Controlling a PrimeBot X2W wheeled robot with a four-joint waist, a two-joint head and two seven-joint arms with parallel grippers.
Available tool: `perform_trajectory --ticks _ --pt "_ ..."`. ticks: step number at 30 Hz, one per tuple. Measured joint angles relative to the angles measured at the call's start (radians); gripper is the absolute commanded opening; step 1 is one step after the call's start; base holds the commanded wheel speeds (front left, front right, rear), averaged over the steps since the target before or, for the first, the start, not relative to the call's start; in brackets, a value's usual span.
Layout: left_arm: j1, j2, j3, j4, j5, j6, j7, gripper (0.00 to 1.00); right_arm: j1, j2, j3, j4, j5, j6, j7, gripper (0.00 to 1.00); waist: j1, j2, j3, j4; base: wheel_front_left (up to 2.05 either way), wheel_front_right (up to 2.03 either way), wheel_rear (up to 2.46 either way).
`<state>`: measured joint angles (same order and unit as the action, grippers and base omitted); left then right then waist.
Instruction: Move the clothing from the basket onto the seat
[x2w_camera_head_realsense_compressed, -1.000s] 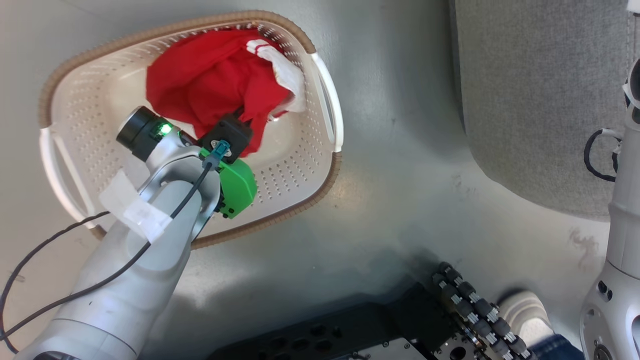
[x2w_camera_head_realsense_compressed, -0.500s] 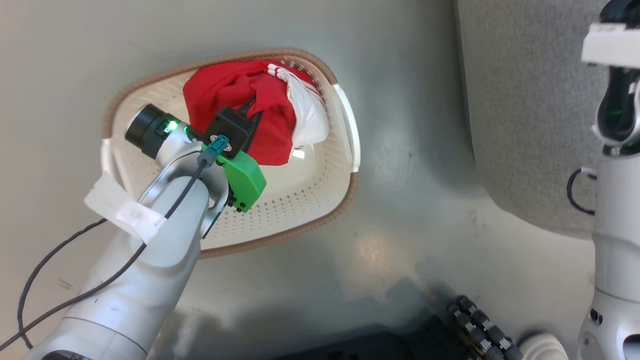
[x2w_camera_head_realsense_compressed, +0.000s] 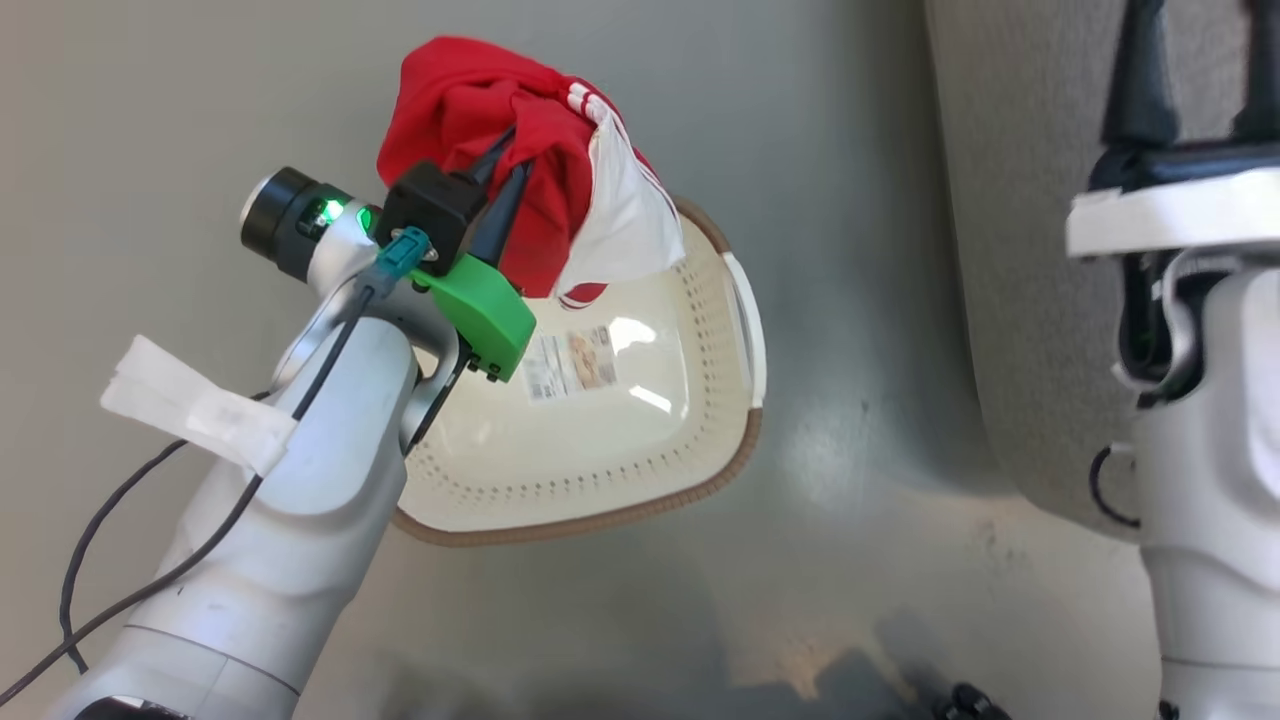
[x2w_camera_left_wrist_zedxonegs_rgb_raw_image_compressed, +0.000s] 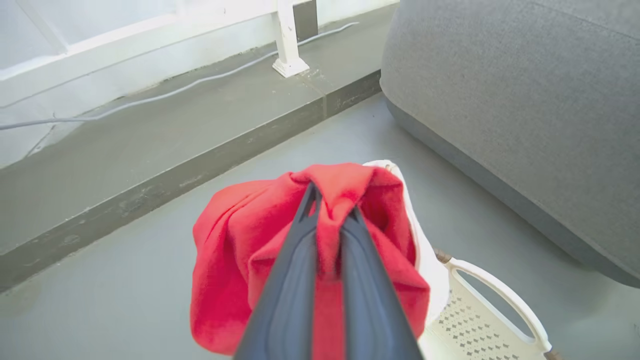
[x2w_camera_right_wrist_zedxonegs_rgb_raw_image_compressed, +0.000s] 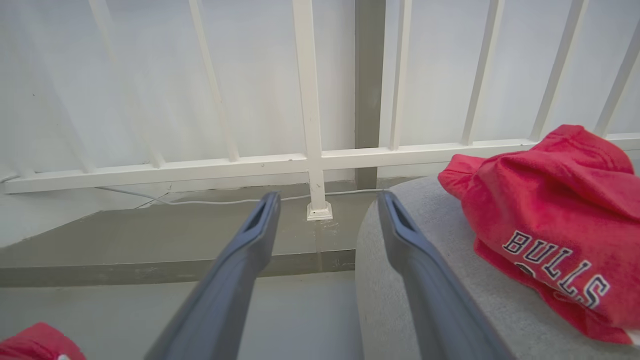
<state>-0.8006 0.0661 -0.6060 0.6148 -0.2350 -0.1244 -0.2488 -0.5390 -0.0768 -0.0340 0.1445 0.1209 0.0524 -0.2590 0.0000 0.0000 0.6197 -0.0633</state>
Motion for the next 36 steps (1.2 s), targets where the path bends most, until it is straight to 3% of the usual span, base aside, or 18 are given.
perform_trajectory --ticks 12,36 --pt "-0.019 0.006 0.086 -0.039 -0.075 0.000 0.000 0.00 0.104 0.012 0.043 0.103 0.000 0.020 0.000 1.00 0.0000 0.0000 -0.173 0.058 0.00 0.00 0.00" --pt "0.088 0.005 0.077 -0.039 -0.187 0.000 0.055 0.00 0.310 0.020 0.162 0.276 0.002 0.044 0.000 1.00 0.0000 0.0000 -0.522 0.097 0.00 0.00 0.00"
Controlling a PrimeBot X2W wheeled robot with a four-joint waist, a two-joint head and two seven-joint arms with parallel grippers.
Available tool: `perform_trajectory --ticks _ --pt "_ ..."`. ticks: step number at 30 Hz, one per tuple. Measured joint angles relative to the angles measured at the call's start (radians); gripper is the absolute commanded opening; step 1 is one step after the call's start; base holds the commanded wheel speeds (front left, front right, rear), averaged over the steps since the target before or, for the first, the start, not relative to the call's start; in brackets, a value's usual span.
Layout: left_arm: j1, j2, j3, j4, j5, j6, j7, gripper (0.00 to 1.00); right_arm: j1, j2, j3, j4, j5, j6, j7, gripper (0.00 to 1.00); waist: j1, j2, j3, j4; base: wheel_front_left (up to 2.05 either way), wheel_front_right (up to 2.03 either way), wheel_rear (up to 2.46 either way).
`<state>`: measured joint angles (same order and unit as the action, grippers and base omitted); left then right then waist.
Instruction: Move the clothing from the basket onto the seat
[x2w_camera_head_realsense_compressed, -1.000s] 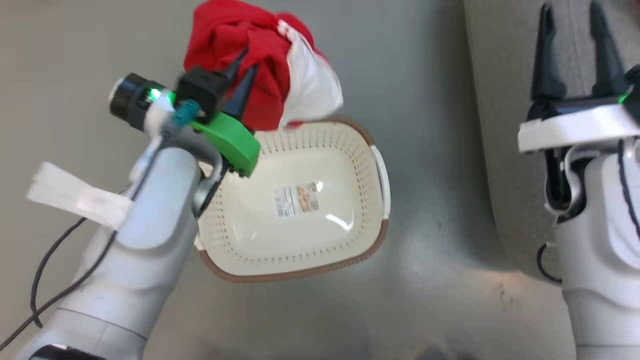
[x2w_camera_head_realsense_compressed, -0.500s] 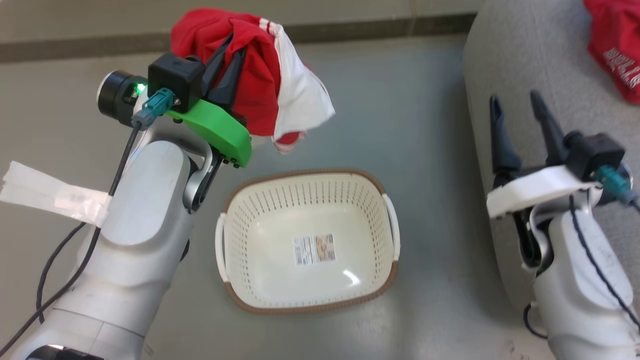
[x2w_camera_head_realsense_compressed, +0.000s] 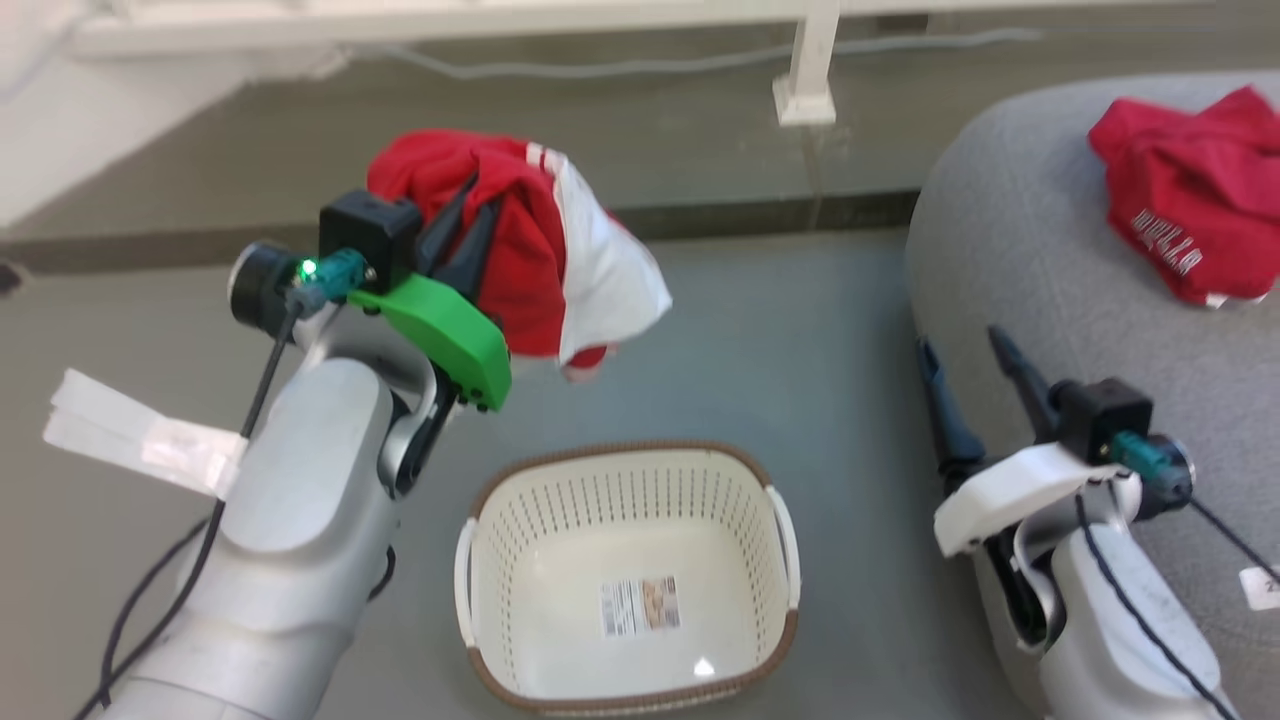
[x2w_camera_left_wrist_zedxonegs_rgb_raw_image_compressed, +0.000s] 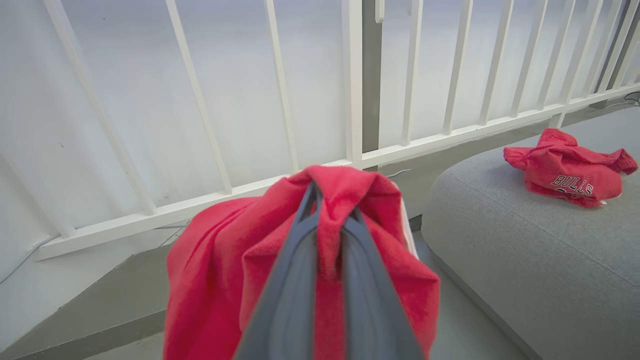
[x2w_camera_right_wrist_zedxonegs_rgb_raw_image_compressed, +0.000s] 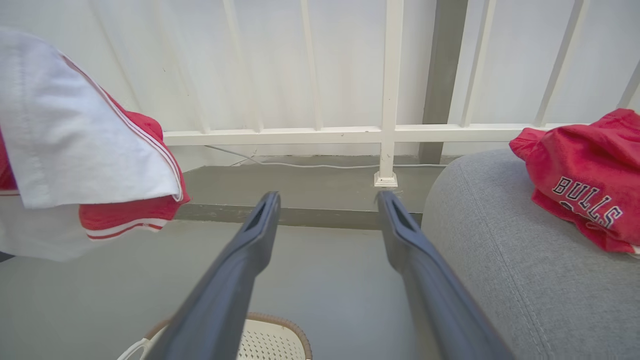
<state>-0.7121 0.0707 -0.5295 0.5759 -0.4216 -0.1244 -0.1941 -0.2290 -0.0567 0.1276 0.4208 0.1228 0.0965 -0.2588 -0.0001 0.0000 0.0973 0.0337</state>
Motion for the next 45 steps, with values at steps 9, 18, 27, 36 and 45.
perform_trajectory --ticks 9,18,27,36,45 --pt "0.039 -0.012 -0.020 -0.022 -0.043 0.000 0.043 0.00 0.033 0.001 0.092 0.048 0.001 0.009 0.000 1.00 0.0000 0.0000 -0.119 -0.006 0.00 0.00 0.00" --pt "0.040 -0.024 -0.057 -0.082 -0.053 0.000 0.080 0.00 0.031 0.001 0.212 0.071 0.020 0.018 0.000 1.00 0.0000 0.0000 -0.167 0.017 0.00 0.00 0.00" --pt "0.041 -0.026 -0.091 -0.143 -0.060 0.000 0.100 0.00 -0.037 0.000 0.333 0.077 0.063 0.026 0.000 1.00 0.0000 0.0000 -0.172 0.064 0.00 0.00 0.00" --pt "0.064 -0.028 -0.120 -0.200 -0.068 0.000 0.123 0.00 -0.077 -0.001 0.433 0.090 0.108 0.026 0.000 1.00 0.0000 0.0000 -0.170 0.083 0.00 0.00 0.00" --pt "0.077 -0.028 -0.151 -0.259 -0.078 0.000 0.141 0.00 -0.162 -0.003 0.482 0.130 0.083 0.027 0.000 1.00 0.0000 0.0000 -0.165 0.084 0.00 0.00 0.00"
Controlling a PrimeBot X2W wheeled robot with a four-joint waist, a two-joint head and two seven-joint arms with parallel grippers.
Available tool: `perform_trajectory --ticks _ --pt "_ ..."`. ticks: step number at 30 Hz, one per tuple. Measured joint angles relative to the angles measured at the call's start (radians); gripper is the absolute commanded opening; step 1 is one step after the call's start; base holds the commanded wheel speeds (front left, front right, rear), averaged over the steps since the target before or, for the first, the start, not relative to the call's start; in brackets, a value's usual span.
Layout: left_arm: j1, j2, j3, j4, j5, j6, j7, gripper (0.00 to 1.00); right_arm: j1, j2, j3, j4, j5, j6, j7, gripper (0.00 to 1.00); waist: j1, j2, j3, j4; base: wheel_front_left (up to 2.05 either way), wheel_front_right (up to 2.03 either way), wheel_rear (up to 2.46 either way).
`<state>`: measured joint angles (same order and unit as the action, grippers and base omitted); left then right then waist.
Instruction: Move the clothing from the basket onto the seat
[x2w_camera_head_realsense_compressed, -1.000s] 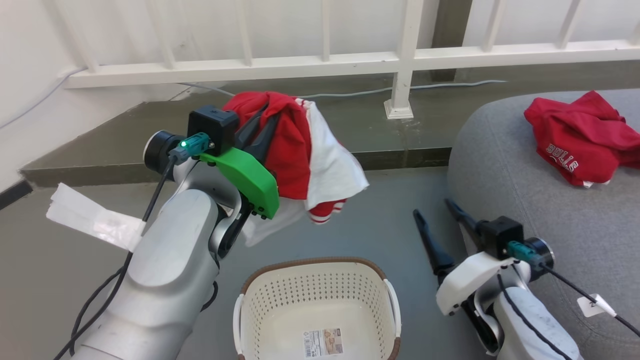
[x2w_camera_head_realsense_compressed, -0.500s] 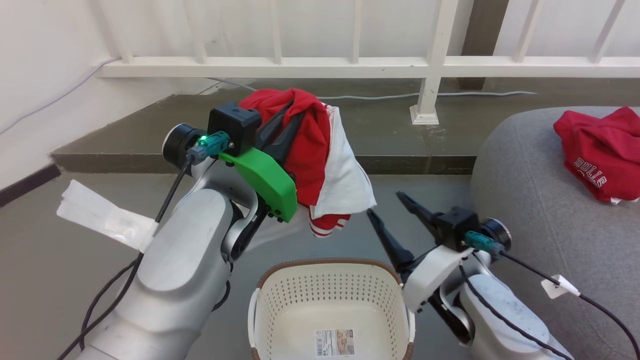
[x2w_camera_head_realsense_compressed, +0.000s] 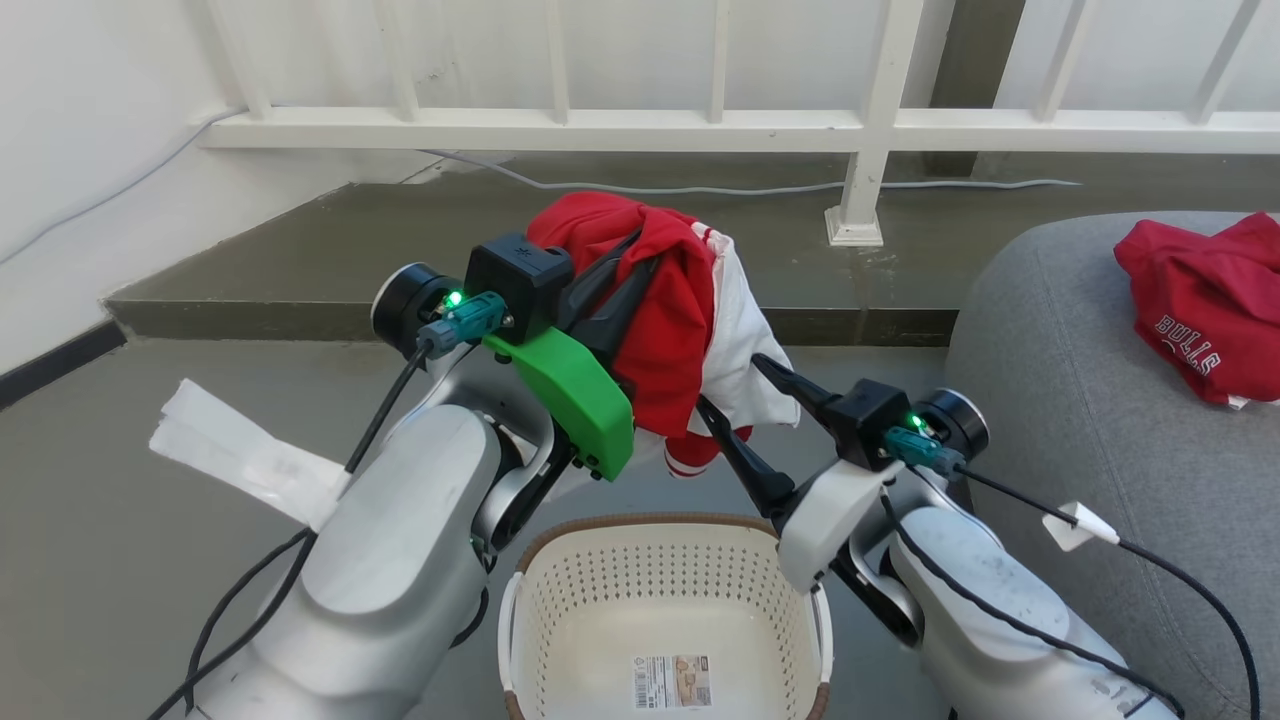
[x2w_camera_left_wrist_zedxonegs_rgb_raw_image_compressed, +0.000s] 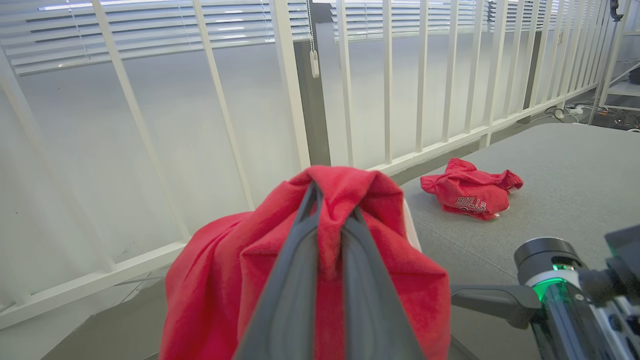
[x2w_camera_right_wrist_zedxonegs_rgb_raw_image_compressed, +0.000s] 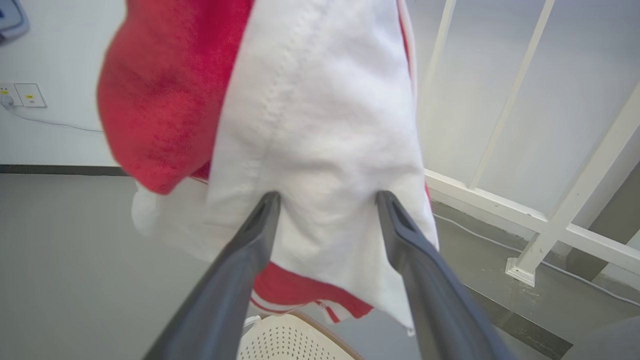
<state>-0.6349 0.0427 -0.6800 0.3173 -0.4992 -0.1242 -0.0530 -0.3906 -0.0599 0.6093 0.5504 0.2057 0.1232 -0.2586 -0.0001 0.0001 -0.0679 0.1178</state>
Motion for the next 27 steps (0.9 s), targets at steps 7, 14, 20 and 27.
perform_trajectory --ticks 7,14,20,27 --pt "0.007 0.000 -0.008 -0.034 -0.033 0.001 0.010 0.00 -0.077 -0.001 0.022 0.010 -0.045 -0.003 0.000 1.00 0.0000 0.0000 0.004 0.001 0.00 0.00 0.00" --pt "0.024 0.000 -0.016 -0.050 -0.043 0.011 0.023 0.00 -0.082 -0.002 0.057 0.022 -0.026 -0.011 0.000 0.39 0.0000 0.0000 0.010 0.005 0.00 0.00 0.00" --pt "0.030 0.000 -0.016 -0.067 -0.052 0.021 0.030 0.00 -0.085 -0.002 0.072 0.030 -0.008 -0.020 0.000 0.00 0.0000 0.0000 0.016 0.005 0.00 0.00 0.00" --pt "0.050 0.000 0.000 -0.069 -0.060 0.042 0.035 0.00 -0.096 -0.002 0.073 0.035 0.032 -0.021 0.000 0.00 0.0000 0.0000 0.024 -0.011 0.00 0.00 0.00"
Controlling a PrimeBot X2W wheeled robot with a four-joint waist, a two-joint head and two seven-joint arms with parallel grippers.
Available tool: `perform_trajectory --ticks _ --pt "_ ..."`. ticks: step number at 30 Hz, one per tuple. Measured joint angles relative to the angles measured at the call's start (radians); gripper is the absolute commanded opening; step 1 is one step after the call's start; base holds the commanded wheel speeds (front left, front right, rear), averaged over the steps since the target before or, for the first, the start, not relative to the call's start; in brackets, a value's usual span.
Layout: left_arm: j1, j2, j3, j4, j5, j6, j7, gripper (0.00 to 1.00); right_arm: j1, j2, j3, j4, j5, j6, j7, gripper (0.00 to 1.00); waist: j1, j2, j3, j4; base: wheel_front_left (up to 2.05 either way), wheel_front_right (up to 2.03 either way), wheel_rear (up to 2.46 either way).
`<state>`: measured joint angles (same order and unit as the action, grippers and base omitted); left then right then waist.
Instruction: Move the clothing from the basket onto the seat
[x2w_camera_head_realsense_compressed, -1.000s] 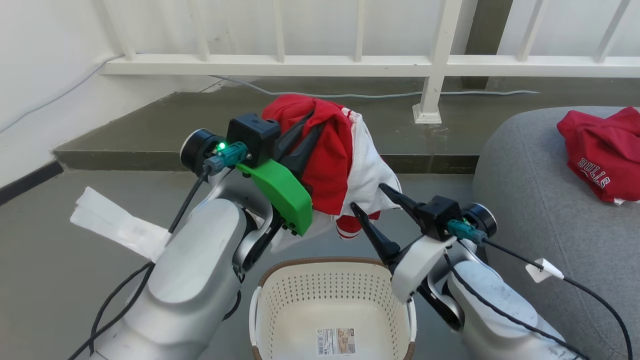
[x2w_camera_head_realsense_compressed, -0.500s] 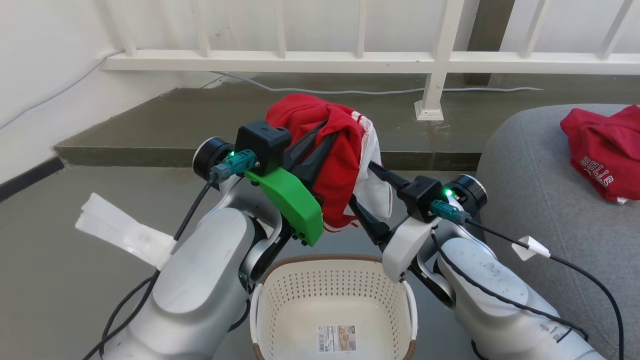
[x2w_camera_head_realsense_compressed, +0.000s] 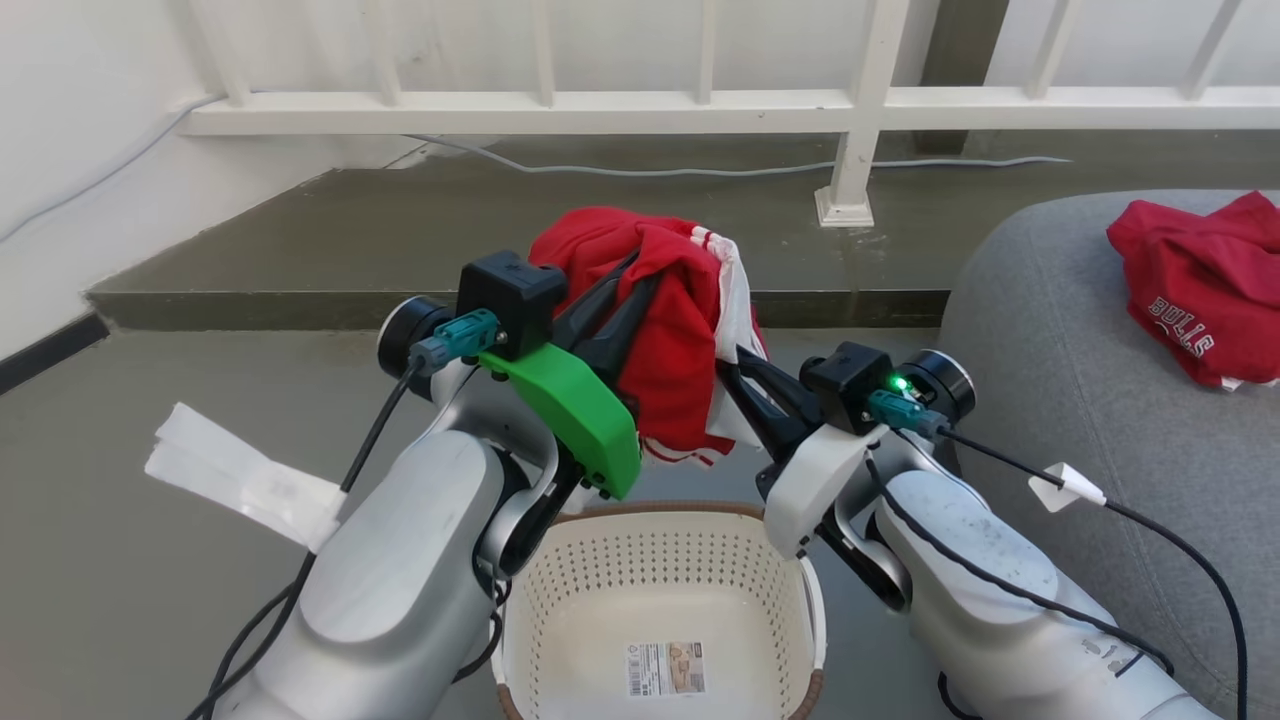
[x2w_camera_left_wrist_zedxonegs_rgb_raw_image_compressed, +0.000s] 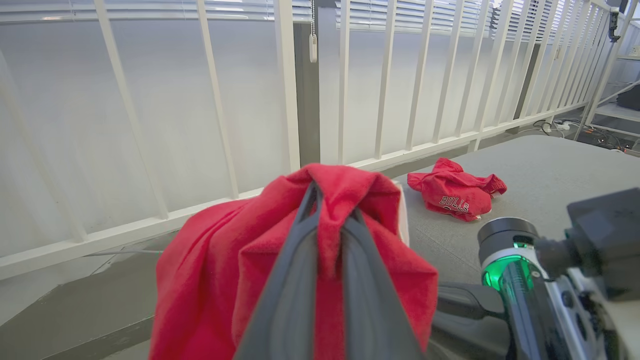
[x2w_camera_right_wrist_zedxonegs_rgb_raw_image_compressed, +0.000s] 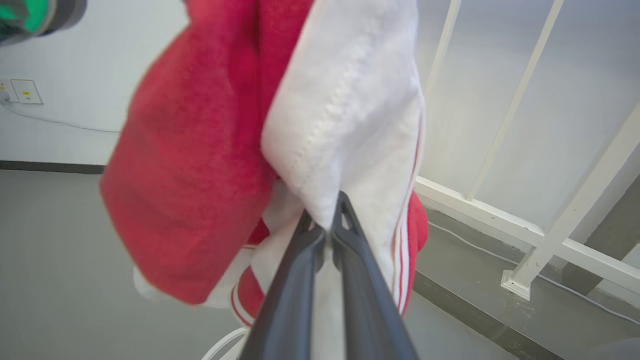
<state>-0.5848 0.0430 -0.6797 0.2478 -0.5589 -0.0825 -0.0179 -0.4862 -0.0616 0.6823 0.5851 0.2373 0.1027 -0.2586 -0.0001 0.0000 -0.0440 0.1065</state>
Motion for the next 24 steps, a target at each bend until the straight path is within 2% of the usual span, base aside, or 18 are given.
perform_trajectory --ticks 7,8,10,12,13,24 --pt "0.038 0.006 0.029 0.000 -0.037 0.013 0.001 0.00 -0.001 0.000 -0.044 0.004 0.031 -0.026 0.000 0.00 0.0000 0.0000 0.008 -0.034 0.00 0.00 0.00" --pt "0.042 0.006 0.033 0.000 -0.042 0.014 0.001 0.10 -0.001 0.000 -0.053 0.003 0.040 -0.026 0.000 0.00 0.0000 0.0000 0.009 -0.039 0.00 0.00 0.00" --pt "0.051 0.007 0.038 0.000 -0.046 0.021 0.001 0.45 -0.002 0.000 -0.068 0.003 0.047 -0.033 0.000 0.00 0.0001 0.0000 0.010 -0.049 0.00 0.00 0.00" --pt "0.062 0.008 0.044 0.000 -0.052 0.022 -0.001 0.91 -0.004 0.000 -0.087 0.003 0.052 -0.042 0.000 0.00 0.0000 0.0000 0.011 -0.061 0.00 0.00 0.00" --pt "0.067 0.010 0.048 0.000 -0.054 0.023 -0.002 1.00 -0.006 0.000 -0.095 0.003 0.053 -0.043 0.000 0.00 0.0001 0.0000 0.012 -0.067 0.00 0.00 0.00" --pt "0.104 0.016 0.067 -0.003 -0.063 0.032 -0.028 1.00 -0.040 -0.027 -0.188 -0.032 0.053 -0.080 0.000 0.00 0.0001 0.0000 0.018 -0.141 0.00 0.00 0.00"
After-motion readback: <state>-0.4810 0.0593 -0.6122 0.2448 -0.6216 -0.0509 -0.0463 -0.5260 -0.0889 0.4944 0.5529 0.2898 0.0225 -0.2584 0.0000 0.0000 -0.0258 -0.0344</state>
